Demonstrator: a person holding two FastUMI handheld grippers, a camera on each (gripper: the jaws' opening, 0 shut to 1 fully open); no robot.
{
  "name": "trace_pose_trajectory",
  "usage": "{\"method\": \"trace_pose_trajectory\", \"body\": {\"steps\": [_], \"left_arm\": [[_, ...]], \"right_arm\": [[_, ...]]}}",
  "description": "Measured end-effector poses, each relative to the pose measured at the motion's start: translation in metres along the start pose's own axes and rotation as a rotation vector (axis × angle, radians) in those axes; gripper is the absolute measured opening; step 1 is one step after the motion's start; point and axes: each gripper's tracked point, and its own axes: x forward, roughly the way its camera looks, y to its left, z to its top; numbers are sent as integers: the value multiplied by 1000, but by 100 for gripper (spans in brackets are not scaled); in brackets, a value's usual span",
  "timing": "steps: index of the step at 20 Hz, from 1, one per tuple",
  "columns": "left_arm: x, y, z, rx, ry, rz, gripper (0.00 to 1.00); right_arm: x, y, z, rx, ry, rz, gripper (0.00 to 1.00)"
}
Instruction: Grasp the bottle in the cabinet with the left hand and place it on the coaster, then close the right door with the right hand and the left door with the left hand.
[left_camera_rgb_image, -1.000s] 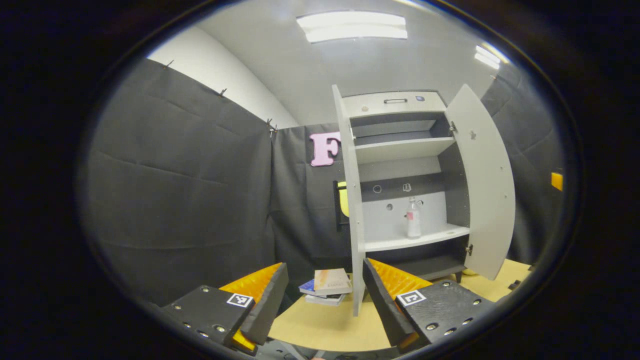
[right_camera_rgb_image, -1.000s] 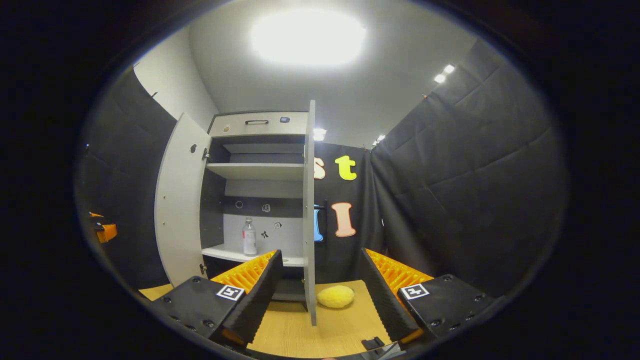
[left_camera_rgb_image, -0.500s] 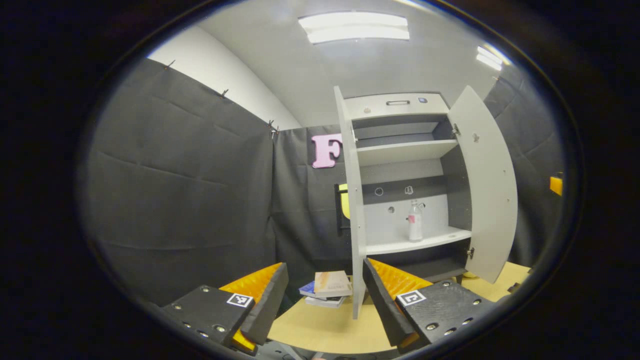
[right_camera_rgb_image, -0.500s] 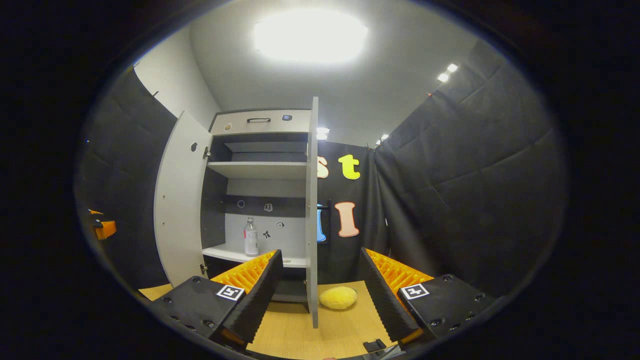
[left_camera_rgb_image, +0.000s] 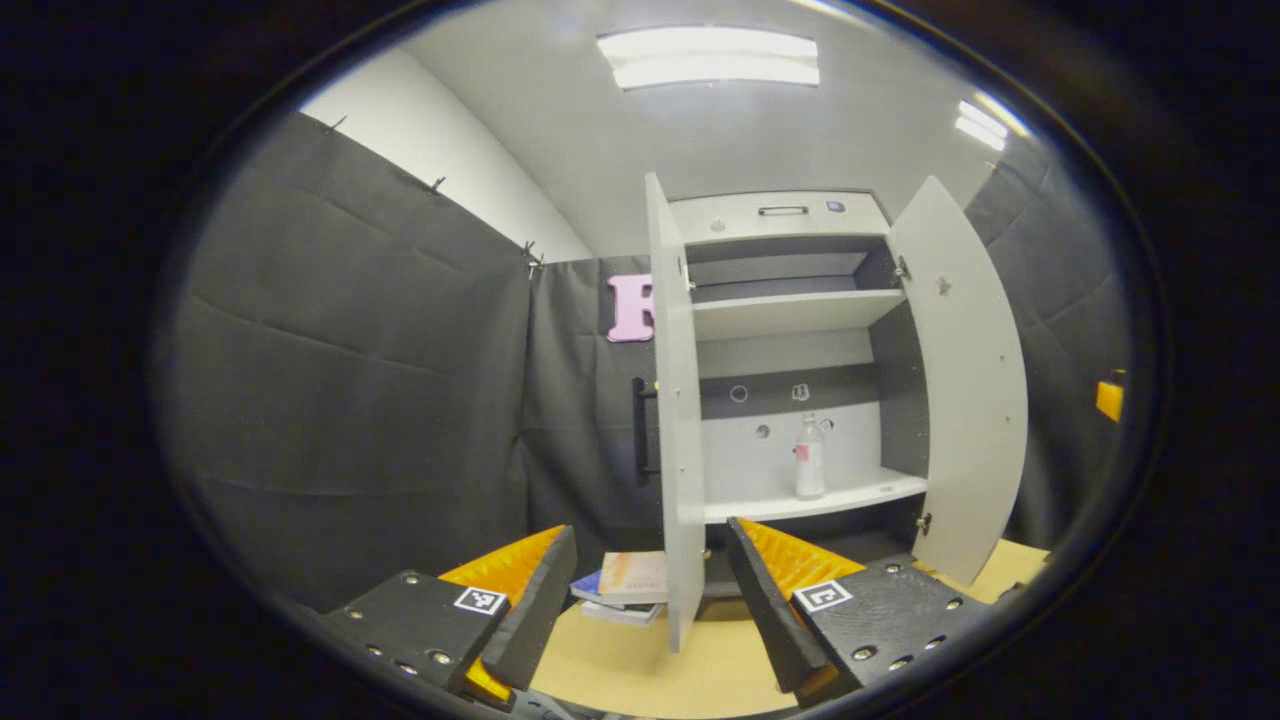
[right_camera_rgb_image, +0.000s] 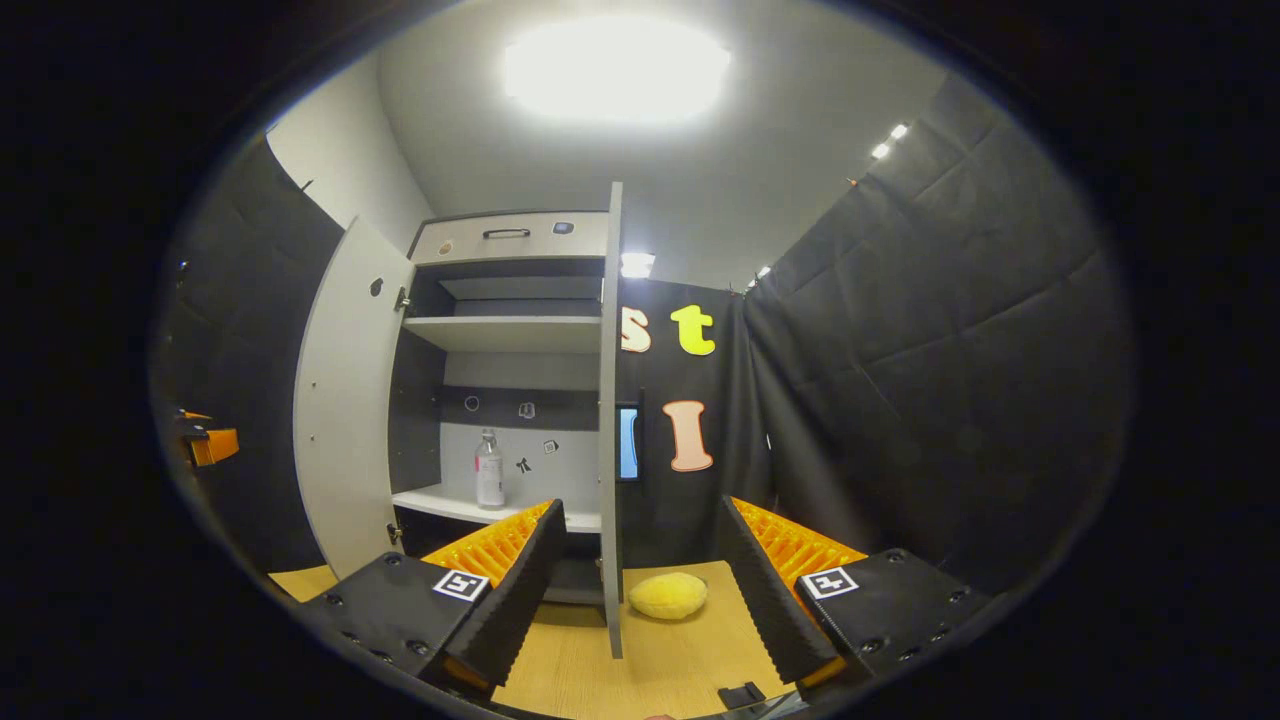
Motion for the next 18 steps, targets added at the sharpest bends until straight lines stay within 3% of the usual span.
{"method": "trace_pose_trajectory", "body": {"steps": [6, 7, 8, 9, 11, 12, 13, 14, 16, 17, 18], "left_arm": [[42, -70, 4, -6, -25, -98, 95], [50, -79, 4, -18, -29, -115, 95], [60, -90, 6, -29, -34, -133, 88], [69, -99, 8, -38, -40, -151, 96], [91, -116, 11, -45, -46, -187, 96], [104, -125, 13, -47, -50, -201, 88], [118, -133, 14, -50, -54, -217, 88], [132, -142, 15, -54, -58, -234, 95], [163, -159, 14, -64, -60, -269, 96], [178, -167, 10, -69, -52, -285, 88], [193, -174, 7, -76, -43, -303, 88]], "right_arm": [[10, -27, -21, 18, 33, -41, 94], [11, -28, -24, 24, 44, -43, 97], [12, -29, -27, 24, 51, -45, 97], [14, -31, -29, 16, 58, -51, 94], [17, -37, -31, -2, 62, -72, 98], [19, -39, -30, -9, 59, -83, 98], [21, -40, -29, -16, 55, -94, 98], [24, -43, -29, -26, 51, -110, 94], [29, -48, -28, -37, 45, -150, 98], [32, -49, -28, -35, 43, -167, 94], [36, -49, -29, -33, 42, -180, 98]]}}
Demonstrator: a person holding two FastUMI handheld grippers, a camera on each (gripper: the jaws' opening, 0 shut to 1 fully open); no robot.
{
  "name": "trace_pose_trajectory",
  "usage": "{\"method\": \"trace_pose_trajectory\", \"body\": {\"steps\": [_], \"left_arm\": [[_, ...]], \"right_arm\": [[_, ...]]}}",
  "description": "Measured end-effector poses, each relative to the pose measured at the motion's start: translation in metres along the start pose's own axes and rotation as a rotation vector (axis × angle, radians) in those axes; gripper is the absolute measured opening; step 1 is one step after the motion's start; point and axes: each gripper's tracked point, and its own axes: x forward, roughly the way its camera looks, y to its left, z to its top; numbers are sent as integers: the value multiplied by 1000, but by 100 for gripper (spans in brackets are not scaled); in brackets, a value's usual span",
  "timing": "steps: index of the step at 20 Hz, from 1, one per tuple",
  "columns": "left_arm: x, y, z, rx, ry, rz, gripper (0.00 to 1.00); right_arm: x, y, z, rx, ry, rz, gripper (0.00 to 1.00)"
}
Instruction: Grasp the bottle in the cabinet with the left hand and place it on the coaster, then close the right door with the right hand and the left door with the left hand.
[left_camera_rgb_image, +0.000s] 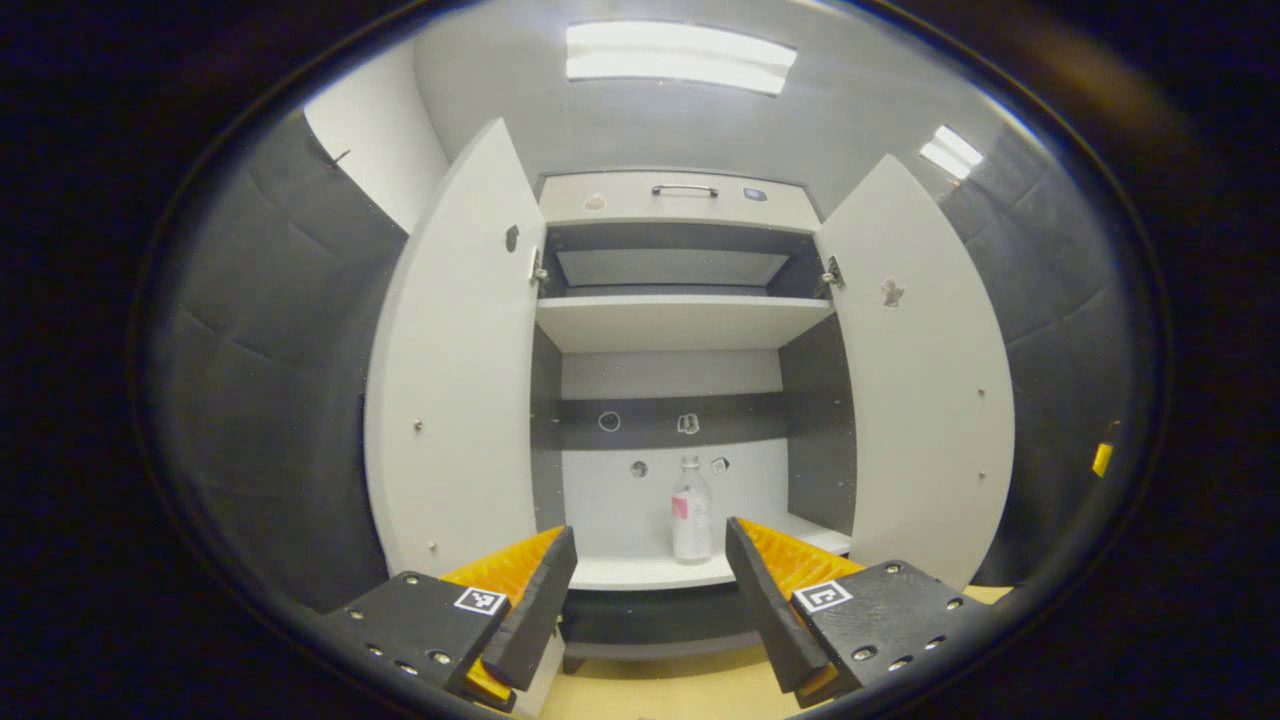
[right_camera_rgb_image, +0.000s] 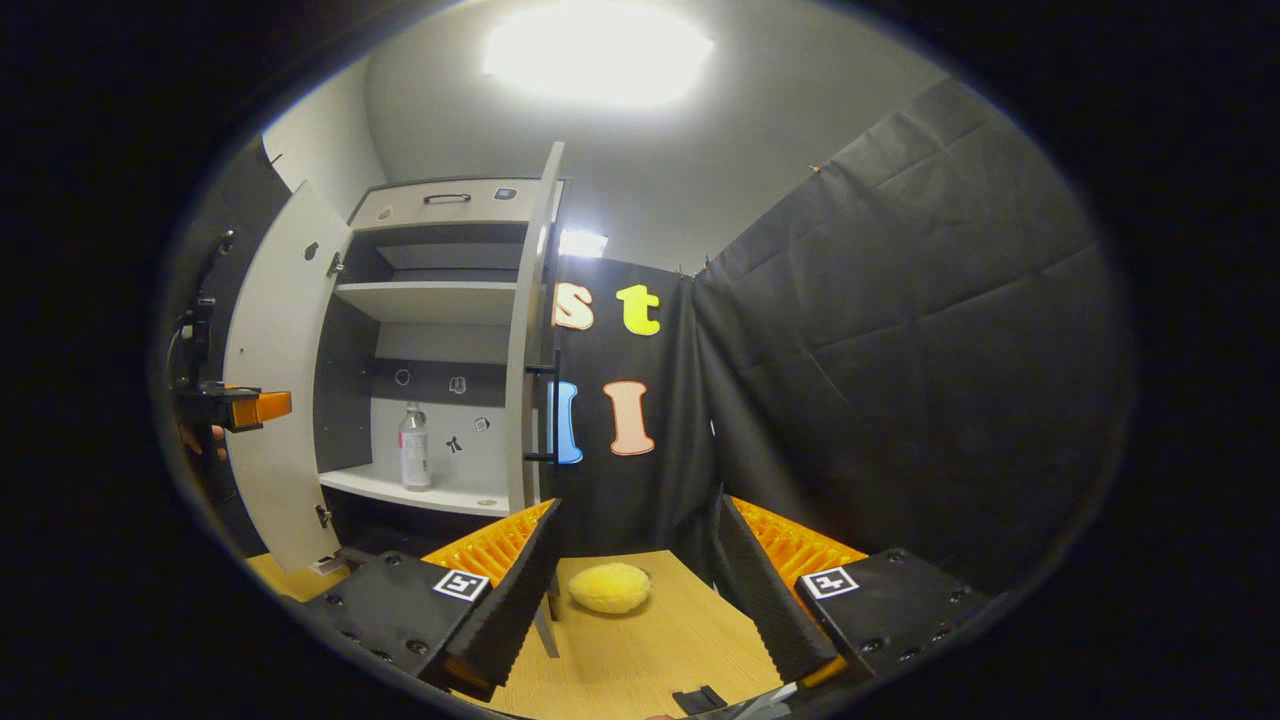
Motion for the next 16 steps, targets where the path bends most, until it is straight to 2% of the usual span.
{"method": "trace_pose_trajectory", "body": {"steps": [2, 3, 5, 7, 8, 9, 13, 14, 15, 16], "left_arm": [[33, -6, -5, -19, 8, -32, 88], [48, -10, -8, -26, 10, -44, 88], [74, -16, -17, -31, 18, -67, 88], [101, -21, -27, -26, 33, -88, 88], [114, -22, -31, -26, 41, -94, 88], [126, -24, -38, -28, 49, -101, 88], [164, -27, -58, -44, 66, -119, 88], [175, -28, -62, -44, 71, -121, 96], [184, -29, -67, -45, 76, -123, 95], [194, -31, -72, -45, 82, -127, 88]], "right_arm": [[7, -2, -3, -13, 1, -35, 94], [10, -3, -3, -18, -1, -52, 98], [15, -2, -2, -18, -5, -79, 94], [21, -4, -7, -21, -1, -110, 97], [23, -4, -8, -20, 2, -122, 94], [25, -3, -8, -19, 5, -133, 98], [32, -4, -12, -49, 15, -176, 94], [33, -6, -13, -57, 17, -187, 94], [35, -6, -13, -63, 20, -198, 94], [36, -8, -15, -65, 24, -210, 94]]}}
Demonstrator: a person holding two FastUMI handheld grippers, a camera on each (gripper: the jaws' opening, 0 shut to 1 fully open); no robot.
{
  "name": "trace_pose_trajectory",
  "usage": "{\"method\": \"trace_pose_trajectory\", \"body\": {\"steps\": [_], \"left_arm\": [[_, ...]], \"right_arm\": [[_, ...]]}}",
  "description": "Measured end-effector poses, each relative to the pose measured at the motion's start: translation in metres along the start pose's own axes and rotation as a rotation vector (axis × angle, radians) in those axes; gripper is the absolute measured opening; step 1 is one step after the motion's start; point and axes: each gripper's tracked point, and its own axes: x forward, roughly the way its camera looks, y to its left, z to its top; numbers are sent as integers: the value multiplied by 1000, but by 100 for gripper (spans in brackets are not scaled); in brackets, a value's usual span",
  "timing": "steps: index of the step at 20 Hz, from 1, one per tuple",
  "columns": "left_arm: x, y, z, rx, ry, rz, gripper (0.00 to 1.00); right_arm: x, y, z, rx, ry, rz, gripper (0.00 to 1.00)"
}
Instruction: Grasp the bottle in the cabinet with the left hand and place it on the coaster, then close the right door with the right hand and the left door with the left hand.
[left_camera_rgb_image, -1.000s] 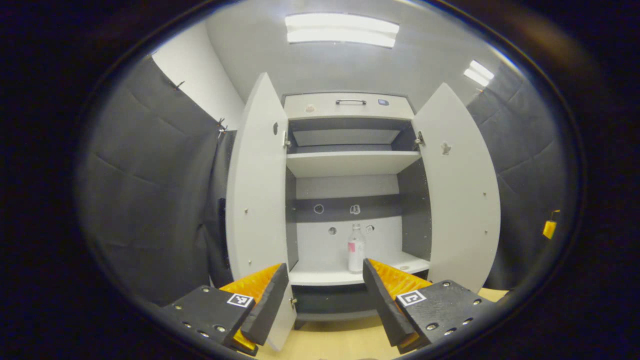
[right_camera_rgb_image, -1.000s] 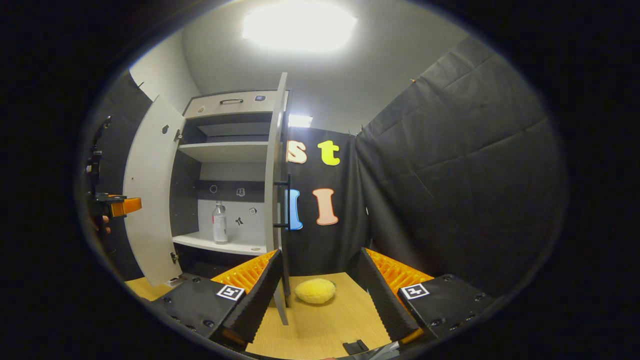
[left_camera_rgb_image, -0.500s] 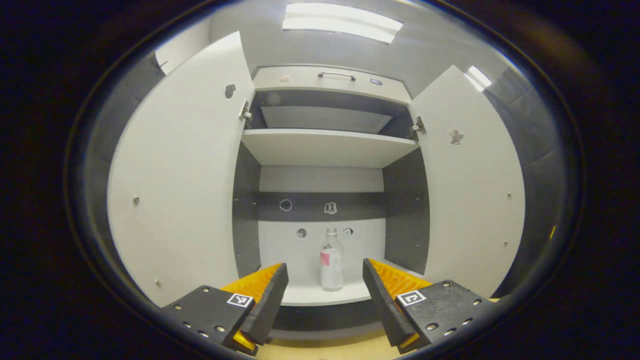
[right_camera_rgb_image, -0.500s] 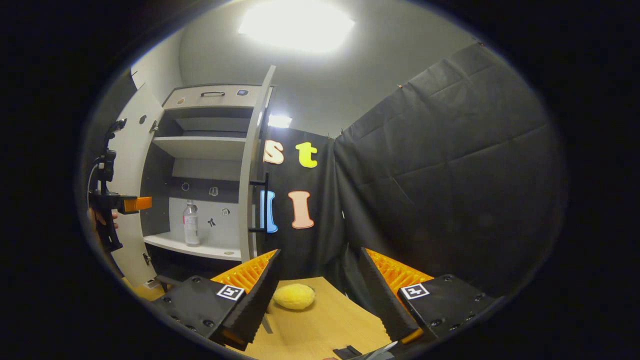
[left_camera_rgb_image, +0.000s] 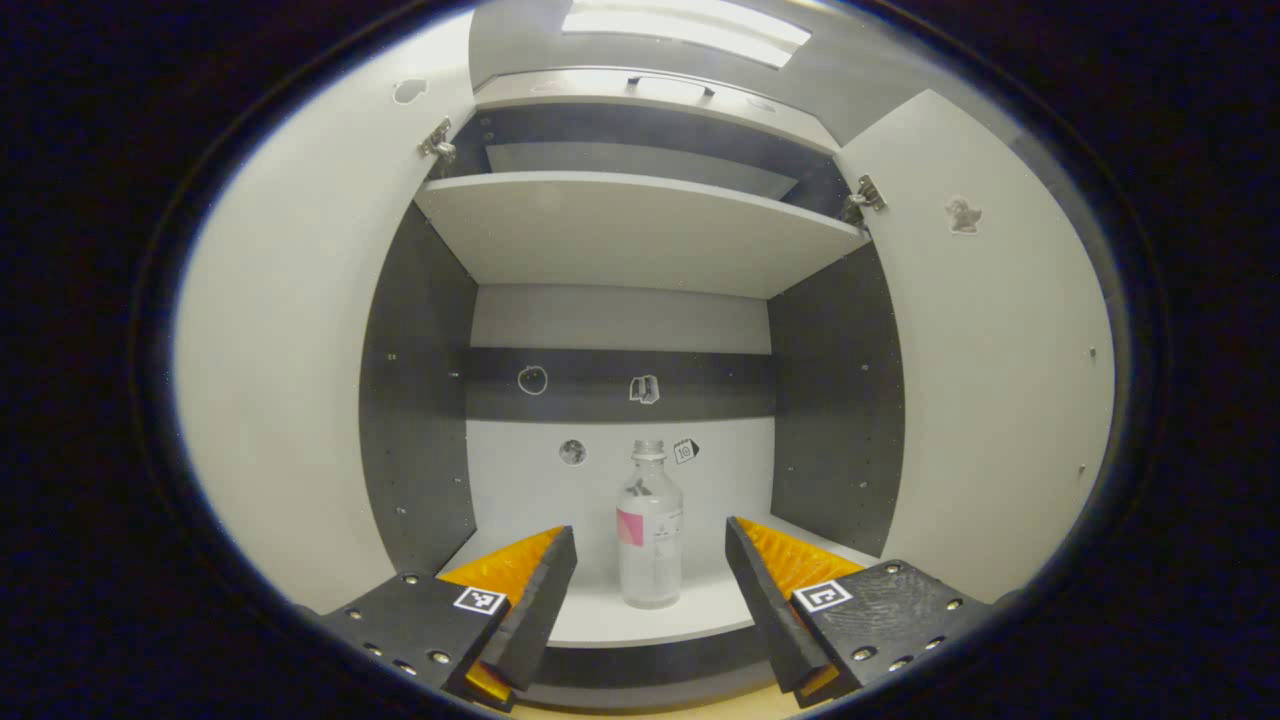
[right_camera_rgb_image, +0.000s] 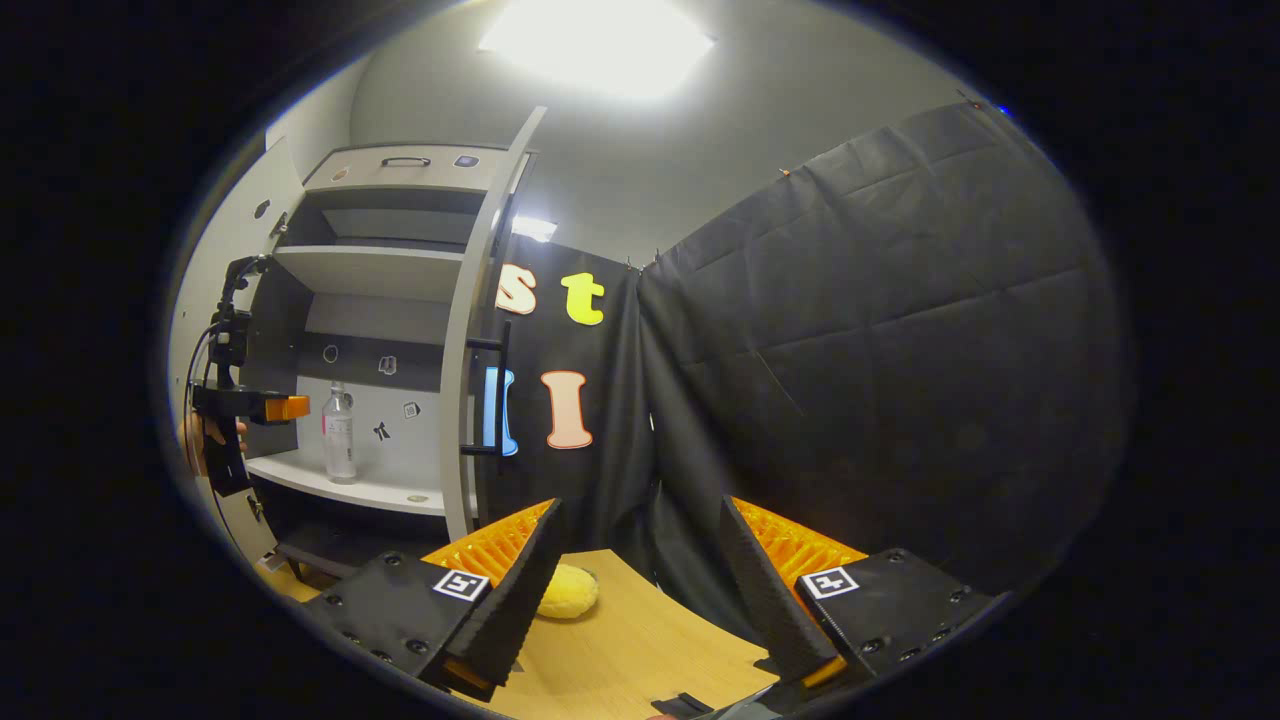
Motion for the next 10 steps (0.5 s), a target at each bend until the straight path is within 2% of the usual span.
{"method": "trace_pose_trajectory", "body": {"steps": [2, 3, 4, 5, 6, 10], "left_arm": [[20, 1, -11, -1, 18, -2, 88], [30, 0, -16, -3, 28, -6, 96], [40, 0, -20, -3, 34, -10, 95], [46, 0, -25, -1, 40, -11, 88], [53, 0, -28, 3, 47, -11, 88], [76, 4, -44, -15, 78, -8, 88]], "right_arm": [[4, 0, -2, -1, 10, -23, 94], [5, -1, -3, -4, 15, -35, 94], [6, -2, -5, -10, 18, -46, 94], [6, -2, -5, -18, 18, -57, 94], [6, -3, -5, -28, 18, -68, 98], [9, -4, -7, -51, 30, -100, 94]]}}
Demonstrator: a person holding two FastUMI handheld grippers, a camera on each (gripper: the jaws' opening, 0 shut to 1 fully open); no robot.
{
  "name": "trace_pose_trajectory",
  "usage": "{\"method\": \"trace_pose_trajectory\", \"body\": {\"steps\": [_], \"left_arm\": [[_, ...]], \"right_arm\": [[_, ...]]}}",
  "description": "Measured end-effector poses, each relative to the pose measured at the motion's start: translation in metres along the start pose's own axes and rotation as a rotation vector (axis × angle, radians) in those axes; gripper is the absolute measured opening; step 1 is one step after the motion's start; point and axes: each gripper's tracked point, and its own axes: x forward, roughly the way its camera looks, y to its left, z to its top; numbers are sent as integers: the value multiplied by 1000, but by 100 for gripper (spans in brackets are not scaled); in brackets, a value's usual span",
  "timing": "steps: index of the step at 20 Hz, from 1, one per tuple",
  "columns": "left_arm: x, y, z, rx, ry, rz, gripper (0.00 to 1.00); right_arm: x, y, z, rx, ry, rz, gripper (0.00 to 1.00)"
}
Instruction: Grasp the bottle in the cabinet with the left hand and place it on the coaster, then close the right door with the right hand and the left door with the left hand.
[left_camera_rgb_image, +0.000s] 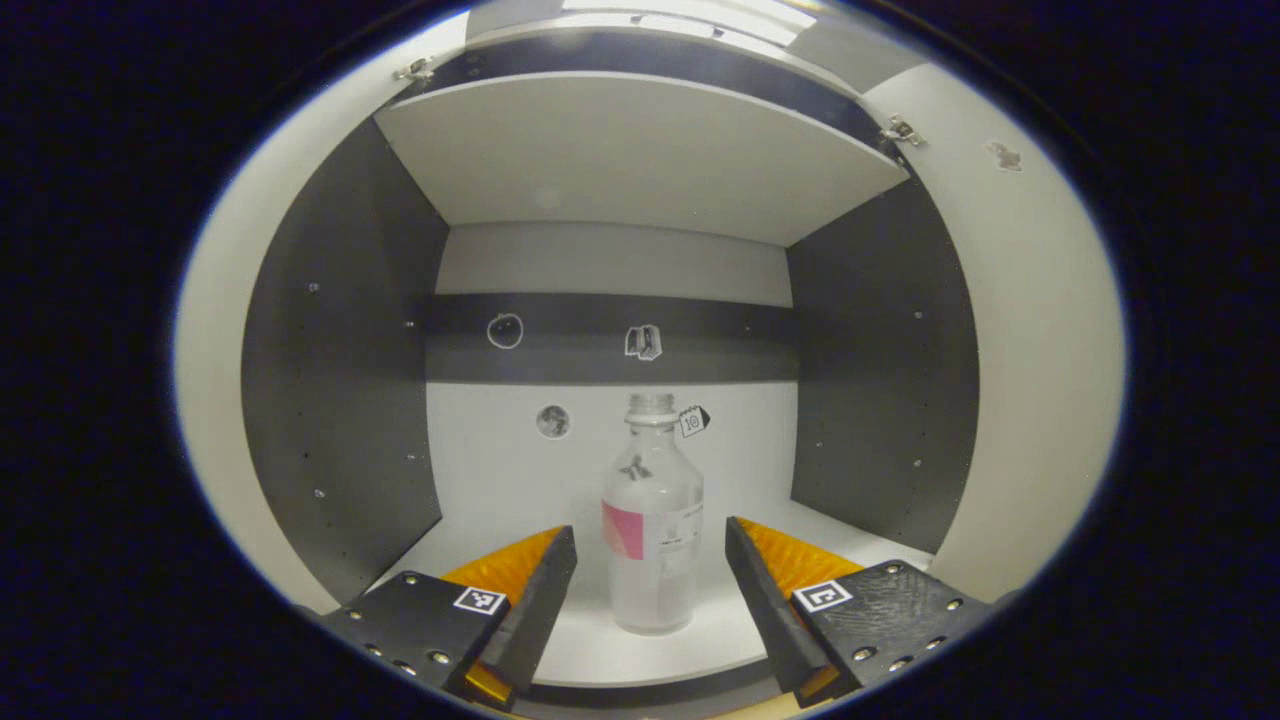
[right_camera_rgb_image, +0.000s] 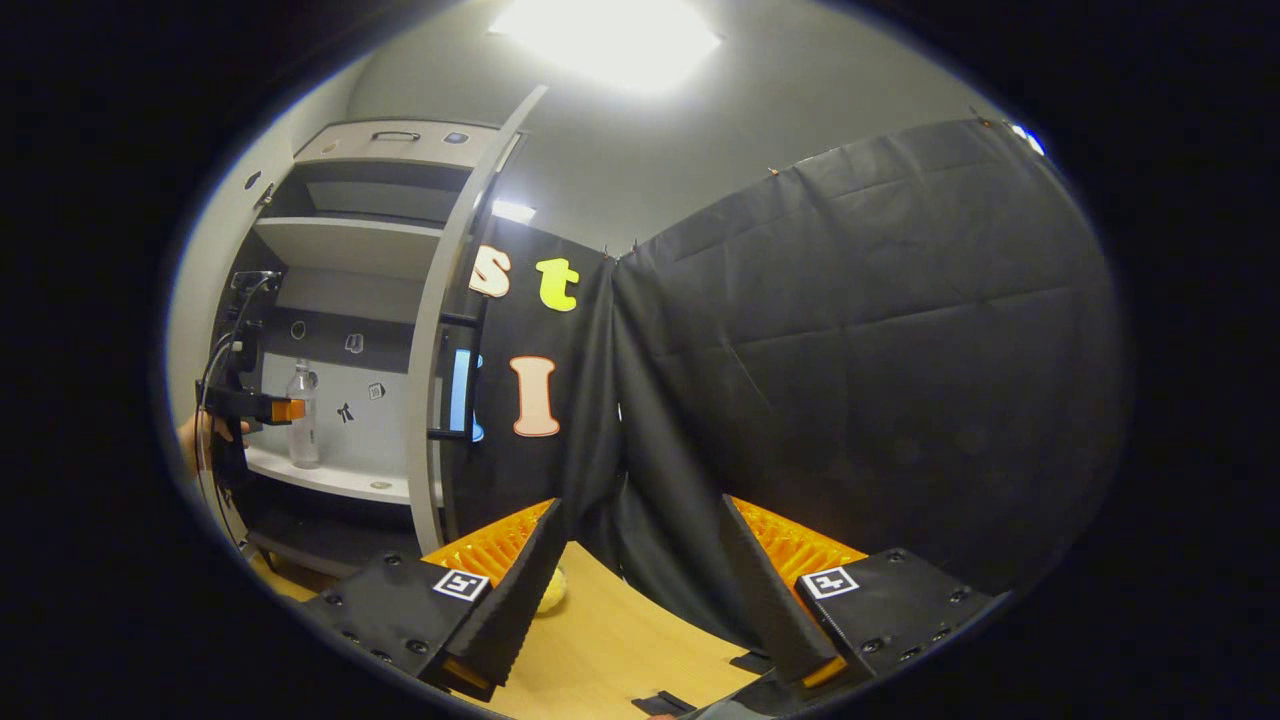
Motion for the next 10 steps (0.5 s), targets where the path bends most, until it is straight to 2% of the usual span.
{"method": "trace_pose_trajectory", "body": {"steps": [5, 6, 10], "left_arm": [[33, 5, -14, 0, 23, 1, 88], [39, 4, -17, -2, 30, -3, 95], [50, 4, -31, -18, 66, -5, 95]], "right_arm": [[5, 3, -1, -11, 12, -18, 94], [5, 4, -1, -15, 13, -18, 94], [5, 6, -3, -27, 14, -15, 94]]}}
